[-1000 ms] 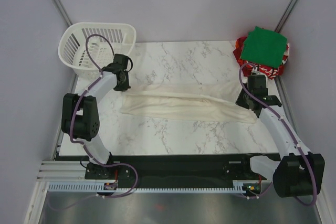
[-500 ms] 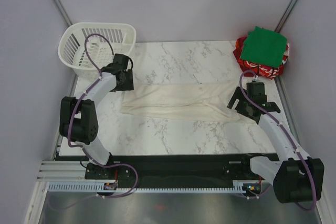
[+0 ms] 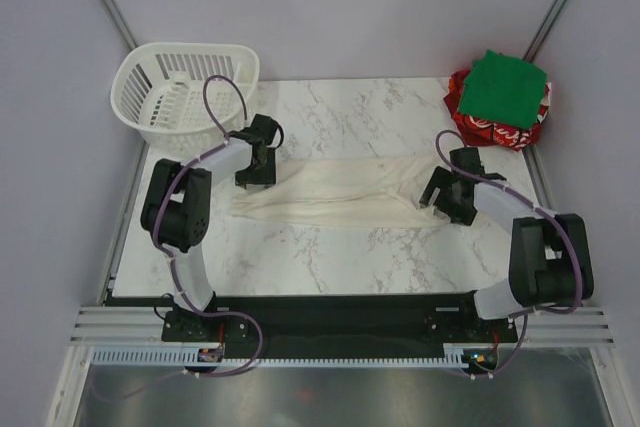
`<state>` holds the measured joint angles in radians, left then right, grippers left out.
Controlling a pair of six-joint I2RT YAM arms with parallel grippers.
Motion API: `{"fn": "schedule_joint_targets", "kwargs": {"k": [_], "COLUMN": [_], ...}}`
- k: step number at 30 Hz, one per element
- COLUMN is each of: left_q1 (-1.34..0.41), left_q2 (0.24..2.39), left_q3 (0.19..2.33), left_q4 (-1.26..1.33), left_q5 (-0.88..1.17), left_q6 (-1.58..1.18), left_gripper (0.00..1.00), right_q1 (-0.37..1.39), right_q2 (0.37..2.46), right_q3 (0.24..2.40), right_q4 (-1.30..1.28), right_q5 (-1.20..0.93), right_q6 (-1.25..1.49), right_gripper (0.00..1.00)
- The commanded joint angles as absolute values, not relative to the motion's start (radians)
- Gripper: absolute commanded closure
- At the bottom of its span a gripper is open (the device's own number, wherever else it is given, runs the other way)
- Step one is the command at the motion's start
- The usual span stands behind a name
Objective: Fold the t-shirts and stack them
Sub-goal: Fold the tshirt
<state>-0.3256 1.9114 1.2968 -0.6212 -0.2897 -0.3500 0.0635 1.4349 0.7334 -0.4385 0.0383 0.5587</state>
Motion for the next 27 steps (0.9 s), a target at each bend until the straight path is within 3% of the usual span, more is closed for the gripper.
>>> {"fn": "schedule_joint_targets", "kwargs": {"k": [1, 6, 11, 16, 22, 27], "left_q1": [-0.359, -0.448, -0.547, -0.702, -1.000, -1.055], "left_q2": [1.907, 1.866, 1.807, 1.709, 1.668, 1.499], "left_q3": [1.267, 1.166, 1.056, 0.924, 1.009, 1.092], "left_q4": [-0.623, -0.629, -0.637, -0.638, -0.623, -0.695], "left_q5": [-0.336, -0.347, -0.264, -0.064, 0.156, 0.105], "left_q6": [-0.390, -0.420, -0.498, -0.685, -0.888, -0.917], "left_gripper": [0.36, 0.39, 0.43, 0.42, 0.33, 0.28], "right_q1": [0.066, 0.066, 0.080, 0.106, 0.167, 0.180], "right_q2": [1.587, 1.936, 2.292, 2.563, 2.658, 2.467], "right_q3": [0.860, 1.206, 1.803, 2.361, 2.416, 2.295], "right_q4": [-0.318, -0.418, -0.633, -0.675, -0.338, -0.357], "right_q5": [0.025, 0.038, -0.057, -0.195, -0.483, -0.254], "right_q6": [0.572, 0.499, 0.494, 0.520, 0.542, 0.328], "right_gripper": [0.05, 0.06, 0.06, 0.02, 0.02, 0.02]}}
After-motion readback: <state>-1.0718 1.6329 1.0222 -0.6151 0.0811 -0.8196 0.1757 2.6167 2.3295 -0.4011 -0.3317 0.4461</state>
